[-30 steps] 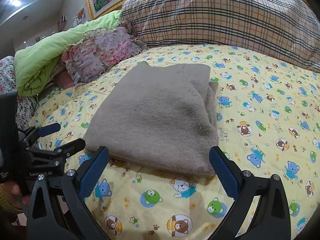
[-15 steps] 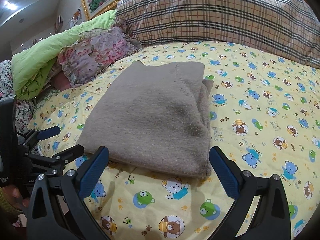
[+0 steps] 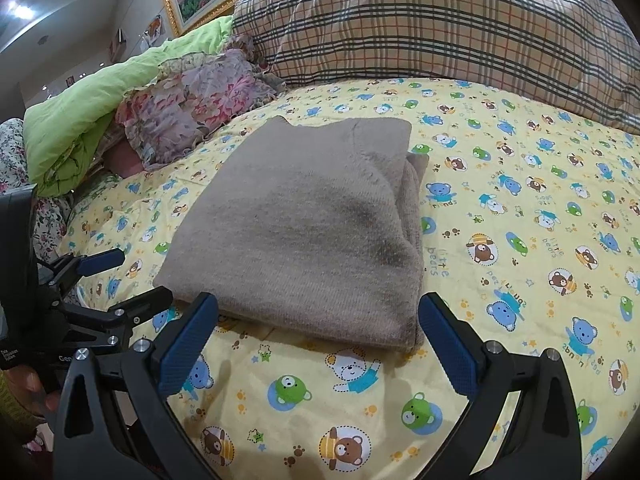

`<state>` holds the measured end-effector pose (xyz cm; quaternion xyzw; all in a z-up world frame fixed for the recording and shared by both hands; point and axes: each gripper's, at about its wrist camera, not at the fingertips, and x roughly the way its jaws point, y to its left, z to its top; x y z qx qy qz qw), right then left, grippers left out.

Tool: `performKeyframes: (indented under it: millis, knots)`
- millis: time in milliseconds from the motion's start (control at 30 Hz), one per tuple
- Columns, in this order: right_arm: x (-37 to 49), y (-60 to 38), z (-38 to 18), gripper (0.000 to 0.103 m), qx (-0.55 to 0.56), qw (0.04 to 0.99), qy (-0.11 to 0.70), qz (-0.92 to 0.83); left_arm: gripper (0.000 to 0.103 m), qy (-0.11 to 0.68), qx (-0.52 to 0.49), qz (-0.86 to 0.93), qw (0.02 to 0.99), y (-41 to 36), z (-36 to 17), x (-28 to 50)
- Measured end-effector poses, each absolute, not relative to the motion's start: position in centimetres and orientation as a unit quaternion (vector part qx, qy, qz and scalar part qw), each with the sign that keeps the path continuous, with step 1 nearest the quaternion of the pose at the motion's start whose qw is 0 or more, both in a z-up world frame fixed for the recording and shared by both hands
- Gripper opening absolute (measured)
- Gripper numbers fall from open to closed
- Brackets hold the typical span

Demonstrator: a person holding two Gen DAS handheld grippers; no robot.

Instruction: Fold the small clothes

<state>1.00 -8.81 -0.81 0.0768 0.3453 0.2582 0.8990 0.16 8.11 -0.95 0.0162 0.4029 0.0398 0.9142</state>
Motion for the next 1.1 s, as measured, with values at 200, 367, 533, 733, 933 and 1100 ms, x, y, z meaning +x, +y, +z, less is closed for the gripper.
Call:
performKeyframes:
  millis: [200,367,533,733,933,1100]
  knots:
    - [0.98,-8.82,-0.78,0.100,0.076,0.899,0.345,0.260,0.102,0.403,0.015,0.039,0.914,8.10,-0.89,0.19]
    - [1.03,-8.79,-0.53,0.100,0.073,0.899,0.343,0.262,0.102,0.404,0.011,0.040,0.914,8.06,-0.88,0.23]
    - [1.12,-8.91,-0.30,0.100,0.073,0.899,0.341,0.264,0.102,0.406,0.010,0.038,0.913,8.04,-0.86,0.21]
    - [1.24,-8.88,-0.18,0.100,0.070,0.898,0.341,0.268,0.102,0.407,0.009,0.036,0.913,8.05,-0.83,0.24]
    - [1.20,-8.72,-0.03,0.100,0.066,0.899,0.339,0.271,0.102,0.406,0.008,0.035,0.913,8.06,-0.73,0.20]
    - [1.22,-8.71,0.04,0.100,0.065,0.899,0.339,0.271,0.102,0.407,0.009,0.034,0.913,7.93,-0.69,0.12]
